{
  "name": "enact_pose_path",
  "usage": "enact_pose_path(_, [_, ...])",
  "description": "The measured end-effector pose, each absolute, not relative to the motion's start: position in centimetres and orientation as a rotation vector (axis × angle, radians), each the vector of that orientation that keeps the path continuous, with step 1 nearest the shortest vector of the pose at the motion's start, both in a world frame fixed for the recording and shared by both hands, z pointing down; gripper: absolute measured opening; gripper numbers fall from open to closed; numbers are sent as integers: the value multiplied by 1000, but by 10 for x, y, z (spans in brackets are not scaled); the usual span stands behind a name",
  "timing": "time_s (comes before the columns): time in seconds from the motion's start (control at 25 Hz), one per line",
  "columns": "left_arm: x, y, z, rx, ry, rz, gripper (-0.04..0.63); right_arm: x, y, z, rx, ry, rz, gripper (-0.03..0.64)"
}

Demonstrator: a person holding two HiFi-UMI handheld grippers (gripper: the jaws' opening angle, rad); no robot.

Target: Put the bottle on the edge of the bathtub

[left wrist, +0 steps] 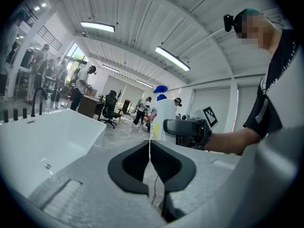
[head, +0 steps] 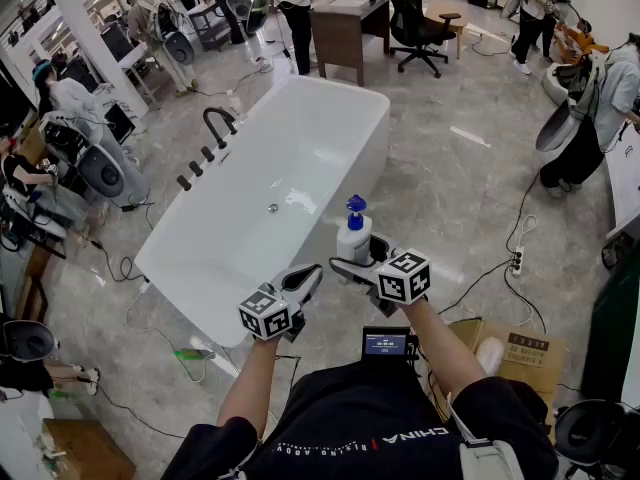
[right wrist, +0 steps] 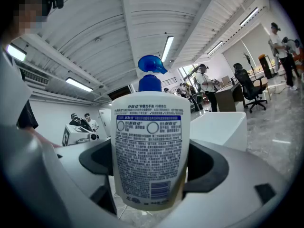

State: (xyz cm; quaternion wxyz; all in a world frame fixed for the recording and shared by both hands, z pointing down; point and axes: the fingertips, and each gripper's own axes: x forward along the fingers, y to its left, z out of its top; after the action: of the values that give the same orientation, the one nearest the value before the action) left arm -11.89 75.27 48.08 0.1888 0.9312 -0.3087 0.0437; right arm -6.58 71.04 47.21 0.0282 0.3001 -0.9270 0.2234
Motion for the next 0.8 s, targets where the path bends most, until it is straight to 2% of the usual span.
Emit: enact_pose_path(0.8, [-119,731,477,2647,-940,131,17,-67,704,476,909,-2871,641,448])
